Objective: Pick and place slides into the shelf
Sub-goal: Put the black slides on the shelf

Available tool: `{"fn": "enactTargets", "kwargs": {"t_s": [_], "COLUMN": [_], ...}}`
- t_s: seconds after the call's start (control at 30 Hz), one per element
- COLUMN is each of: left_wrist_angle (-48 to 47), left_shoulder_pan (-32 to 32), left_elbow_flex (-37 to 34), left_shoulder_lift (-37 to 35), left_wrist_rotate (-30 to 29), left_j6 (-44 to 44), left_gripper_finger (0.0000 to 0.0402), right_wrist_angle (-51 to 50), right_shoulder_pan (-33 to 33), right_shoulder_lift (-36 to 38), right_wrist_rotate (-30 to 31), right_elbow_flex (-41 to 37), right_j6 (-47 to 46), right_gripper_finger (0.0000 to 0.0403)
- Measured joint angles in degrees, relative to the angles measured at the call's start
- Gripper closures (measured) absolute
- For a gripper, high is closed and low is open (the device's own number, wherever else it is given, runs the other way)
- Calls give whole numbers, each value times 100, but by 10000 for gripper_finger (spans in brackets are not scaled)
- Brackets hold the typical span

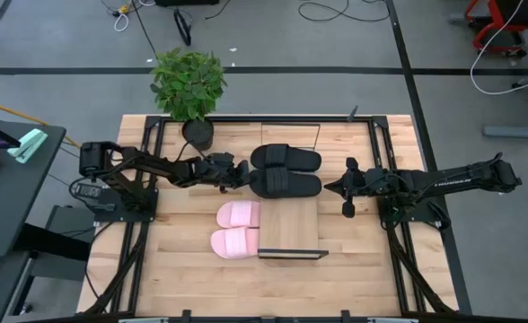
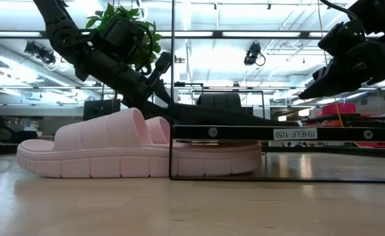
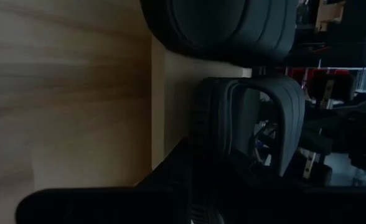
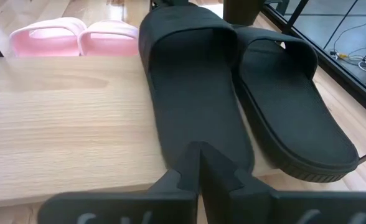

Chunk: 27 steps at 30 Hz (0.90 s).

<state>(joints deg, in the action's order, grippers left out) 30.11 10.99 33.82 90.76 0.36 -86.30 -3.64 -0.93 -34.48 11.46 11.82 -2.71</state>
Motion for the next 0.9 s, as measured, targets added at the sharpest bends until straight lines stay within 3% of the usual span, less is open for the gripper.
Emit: {"fn": "enactTargets", "kwargs": {"t_s": [0.47,0.7,0.9], "left_wrist_angle": [-176,-187,-151], "left_shoulder_pan": [15,22,19], "left_elbow_flex": [0,0,0], "left_shoulder_lift": [0,0,0], "left_wrist_rotate": [-247,-319,-360], "left_j6": [84,39,20], "left_gripper_finger": [352,295,270], "right_wrist_angle": [0,0,2], "right_shoulder_pan": [0,1,2], "right_shoulder_lift": [0,0,0], "right_wrist_rotate": [0,-2,-4], "right_elbow_flex": [0,1,1], "right_j6": [-12,-12,-21], "right_gripper_finger": [389,389,389]}}
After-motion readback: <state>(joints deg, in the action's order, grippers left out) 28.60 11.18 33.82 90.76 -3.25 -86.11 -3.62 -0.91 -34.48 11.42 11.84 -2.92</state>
